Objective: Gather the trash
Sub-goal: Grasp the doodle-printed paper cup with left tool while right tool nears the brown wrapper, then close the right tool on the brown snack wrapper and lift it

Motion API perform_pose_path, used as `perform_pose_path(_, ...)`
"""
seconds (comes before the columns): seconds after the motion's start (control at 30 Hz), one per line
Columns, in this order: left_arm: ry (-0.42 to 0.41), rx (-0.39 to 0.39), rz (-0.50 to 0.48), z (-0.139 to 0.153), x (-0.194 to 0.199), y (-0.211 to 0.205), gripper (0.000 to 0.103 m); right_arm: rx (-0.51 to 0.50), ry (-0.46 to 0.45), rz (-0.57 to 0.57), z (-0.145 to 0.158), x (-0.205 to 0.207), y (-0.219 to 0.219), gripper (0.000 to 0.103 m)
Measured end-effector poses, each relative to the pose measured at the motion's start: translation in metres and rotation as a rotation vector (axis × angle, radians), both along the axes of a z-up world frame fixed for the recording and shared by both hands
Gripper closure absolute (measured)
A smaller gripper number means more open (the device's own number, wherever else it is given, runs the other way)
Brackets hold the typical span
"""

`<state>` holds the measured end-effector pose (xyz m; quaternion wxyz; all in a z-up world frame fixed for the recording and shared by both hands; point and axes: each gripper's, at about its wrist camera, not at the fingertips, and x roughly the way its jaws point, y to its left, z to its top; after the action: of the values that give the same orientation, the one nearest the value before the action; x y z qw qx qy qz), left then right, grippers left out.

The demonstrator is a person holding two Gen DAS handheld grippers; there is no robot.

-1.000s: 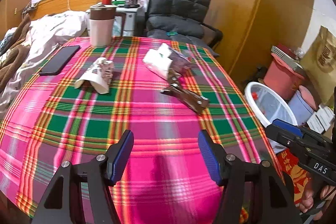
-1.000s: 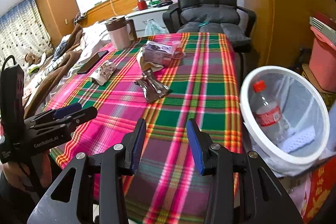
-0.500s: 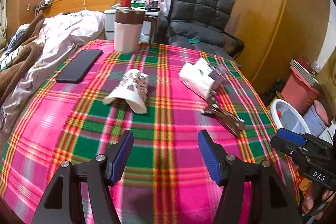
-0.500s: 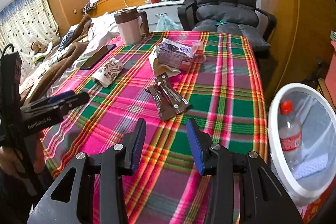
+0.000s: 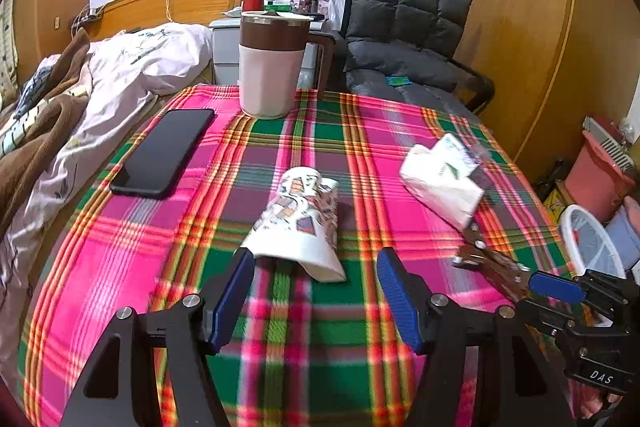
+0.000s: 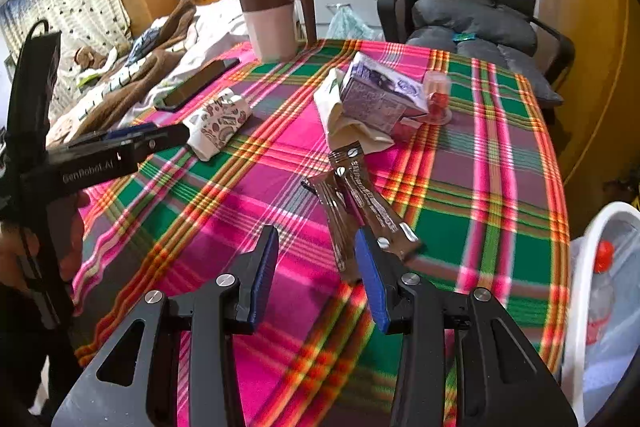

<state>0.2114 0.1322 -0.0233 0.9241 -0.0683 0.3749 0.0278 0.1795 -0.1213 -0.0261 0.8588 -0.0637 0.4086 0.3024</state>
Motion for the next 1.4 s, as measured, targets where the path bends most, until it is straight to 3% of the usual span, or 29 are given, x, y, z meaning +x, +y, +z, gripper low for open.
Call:
perform_pose_path(0.2,0.038,0.008,0.001,-0.013,0.026,0.010,0.039,-0.040,0.015,0.009,-0.007,0.008,0.004,0.061)
perform_pose_path(0.27,0.056,0.010,0.000,-0.019,0.033,0.012,0.039,-0.045,0.024,0.009,-0.009,0.008,0.004,0.077)
perform_pose_path(0.3,0.063,0.011,-0.002,-0.021,0.035,0.011,0.039,-0.046,0.027,0.007,-0.009,0.008,0.003,0.080)
perform_pose_path(0.47,0.090,0.005,-0.004,-0.028,0.041,0.010,0.039,-0.029,0.028,0.004,-0.006,0.008,-0.001,0.088)
perform_pose_path(0.73,0.084,-0.012,-0.005,-0.025,0.026,0.006,0.052,0.003,0.029,-0.012,-0.002,0.002,-0.004,0.094)
perform_pose_path(0.77,0.083,-0.017,-0.005,-0.025,0.023,0.004,0.054,0.006,0.028,-0.014,-0.002,0.001,-0.004,0.098)
perform_pose_path(1.2,0.065,-0.092,-0.023,-0.017,-0.037,-0.019,0.059,0.066,0.037,-0.018,0.008,-0.012,-0.016,0.098)
perform_pose_path(1.33,0.057,-0.095,-0.016,-0.012,-0.048,-0.018,0.059,0.047,-0.009,0.021,0.013,-0.004,-0.006,0.080)
perform_pose_path(1.4,0.059,-0.101,-0.008,-0.013,-0.051,-0.016,0.059,0.022,-0.016,0.050,0.011,0.003,0.004,0.079)
